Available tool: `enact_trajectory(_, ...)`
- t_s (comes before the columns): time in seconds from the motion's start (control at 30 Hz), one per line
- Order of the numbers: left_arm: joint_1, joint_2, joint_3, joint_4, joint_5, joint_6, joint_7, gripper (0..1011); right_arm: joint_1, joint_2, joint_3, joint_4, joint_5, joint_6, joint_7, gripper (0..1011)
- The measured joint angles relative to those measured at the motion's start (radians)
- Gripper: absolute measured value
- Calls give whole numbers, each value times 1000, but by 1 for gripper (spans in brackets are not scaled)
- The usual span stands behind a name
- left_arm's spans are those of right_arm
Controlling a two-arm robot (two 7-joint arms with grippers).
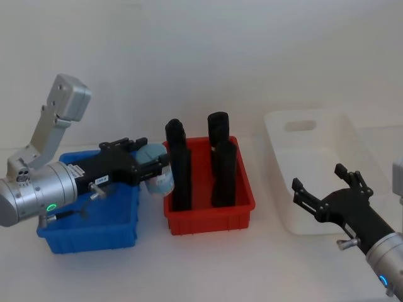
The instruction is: Pick the cotton swabs from the blue box and place them into the white box.
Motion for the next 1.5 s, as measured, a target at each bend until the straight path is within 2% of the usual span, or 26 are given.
enact_trajectory(0.43,-15,0,8,-9,7,19,-53,669,0,0,0,0,0,0,2,1002)
enact_trajectory(0.7,-19,0,10,-11,8,25,-67,669,6,-2,-6,0,-10,6,42,1002)
enact_trajectory(1.13,-22,0,12,-13,10,28,-77,669,50,-31,-42,22,-80,46,179,1002)
enact_trajectory(1.5,-23,0,12,-14,10,30,-80,669,134,-91,-89,92,-177,83,310,1002)
